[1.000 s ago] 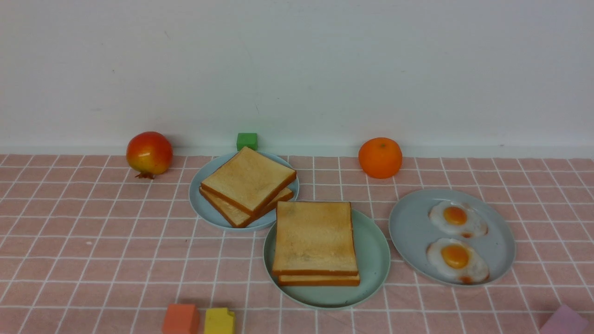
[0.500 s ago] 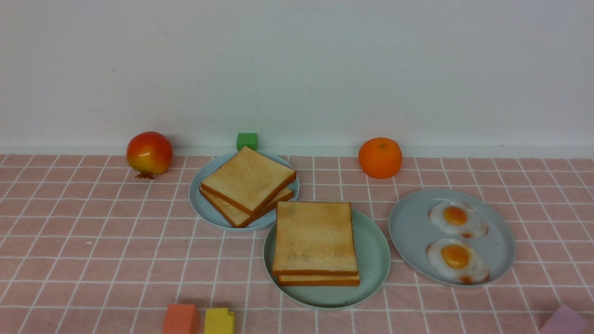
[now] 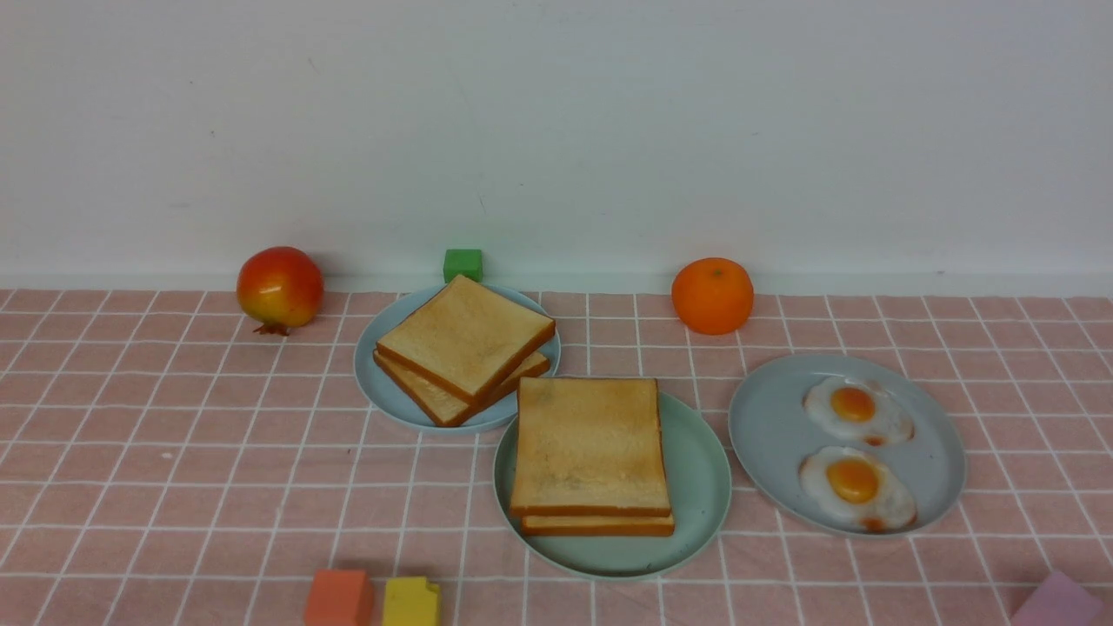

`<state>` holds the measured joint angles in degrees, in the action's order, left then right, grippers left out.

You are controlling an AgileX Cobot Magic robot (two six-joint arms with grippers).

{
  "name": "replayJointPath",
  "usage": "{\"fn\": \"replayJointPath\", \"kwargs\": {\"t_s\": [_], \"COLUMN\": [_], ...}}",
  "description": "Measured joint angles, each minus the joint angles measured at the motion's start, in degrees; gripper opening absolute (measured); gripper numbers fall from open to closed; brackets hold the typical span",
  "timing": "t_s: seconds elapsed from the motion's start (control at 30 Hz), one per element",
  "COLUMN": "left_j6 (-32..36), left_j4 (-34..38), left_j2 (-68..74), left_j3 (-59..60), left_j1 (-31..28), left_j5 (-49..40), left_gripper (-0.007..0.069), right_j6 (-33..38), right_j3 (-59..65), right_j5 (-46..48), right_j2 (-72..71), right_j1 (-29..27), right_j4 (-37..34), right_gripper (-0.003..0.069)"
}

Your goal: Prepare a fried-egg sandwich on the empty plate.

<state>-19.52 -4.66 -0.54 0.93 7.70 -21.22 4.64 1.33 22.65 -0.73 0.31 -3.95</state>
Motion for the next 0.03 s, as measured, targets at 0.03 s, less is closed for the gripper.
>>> {"fn": "replayJointPath", "kwargs": {"t_s": [0.03], "left_j6": [0.0], "left_j4": [0.0], "left_j2": [0.0], "left_j3": [0.0], "left_j1": [0.0], "left_j5": [0.0], "left_gripper": [0.0076], "right_j6": [0.0], "right_j3": [0.0], "right_j5": [0.0], "right_j2": [0.0], "right_j1": [0.0], "right_j4": [0.0], "right_gripper": [0.0183]}}
